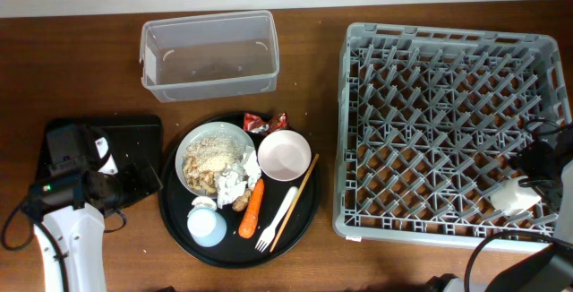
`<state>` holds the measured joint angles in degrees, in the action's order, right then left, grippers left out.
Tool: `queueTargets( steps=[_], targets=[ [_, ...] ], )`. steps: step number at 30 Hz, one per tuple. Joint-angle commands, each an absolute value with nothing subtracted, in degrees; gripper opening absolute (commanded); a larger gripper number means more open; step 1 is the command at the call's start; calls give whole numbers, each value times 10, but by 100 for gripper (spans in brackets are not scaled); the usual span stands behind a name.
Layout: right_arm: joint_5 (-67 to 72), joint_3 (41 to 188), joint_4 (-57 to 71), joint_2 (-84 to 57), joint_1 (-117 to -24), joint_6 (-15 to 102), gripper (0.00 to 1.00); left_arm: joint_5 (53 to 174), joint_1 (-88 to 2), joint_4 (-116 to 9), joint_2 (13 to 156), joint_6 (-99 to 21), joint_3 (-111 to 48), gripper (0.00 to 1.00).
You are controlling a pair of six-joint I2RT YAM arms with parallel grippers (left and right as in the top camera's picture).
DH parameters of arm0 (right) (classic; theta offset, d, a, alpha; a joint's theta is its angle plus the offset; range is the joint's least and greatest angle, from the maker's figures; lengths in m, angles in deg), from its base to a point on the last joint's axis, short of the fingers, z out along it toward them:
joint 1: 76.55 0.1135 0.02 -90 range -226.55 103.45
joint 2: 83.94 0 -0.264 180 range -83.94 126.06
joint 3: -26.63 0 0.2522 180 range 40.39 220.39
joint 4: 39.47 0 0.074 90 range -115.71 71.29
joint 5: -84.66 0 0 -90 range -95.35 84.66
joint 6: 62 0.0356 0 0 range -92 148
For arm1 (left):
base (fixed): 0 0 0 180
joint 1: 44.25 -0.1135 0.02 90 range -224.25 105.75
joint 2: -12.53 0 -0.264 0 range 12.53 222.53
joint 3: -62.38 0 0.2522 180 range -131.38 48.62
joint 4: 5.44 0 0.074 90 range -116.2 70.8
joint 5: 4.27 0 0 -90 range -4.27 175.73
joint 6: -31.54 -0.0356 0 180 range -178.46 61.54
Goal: Sort waste into correct bins and load items into the dishwasher rack
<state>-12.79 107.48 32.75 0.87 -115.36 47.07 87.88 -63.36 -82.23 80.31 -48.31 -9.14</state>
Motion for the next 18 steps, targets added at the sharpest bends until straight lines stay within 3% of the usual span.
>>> queueTargets(
  steps=[1, 7, 13, 18],
  targets=[
    [-94, 1085, 345, 3, -1155, 460, 78, 885, -636, -823, 804, -478, -99, 99],
    [46, 1157, 412, -43, -1073, 351, 79, 885, -636, -823, 804, -478, -99, 99],
    [82, 1165, 440, -73, -798, 314, 79, 885, -636, -823, 804, -478, -99, 99],
    [81, 1165, 379, -44, -542, 314, 82, 883, -636, -832, 804, -497, -99, 99]
  ],
)
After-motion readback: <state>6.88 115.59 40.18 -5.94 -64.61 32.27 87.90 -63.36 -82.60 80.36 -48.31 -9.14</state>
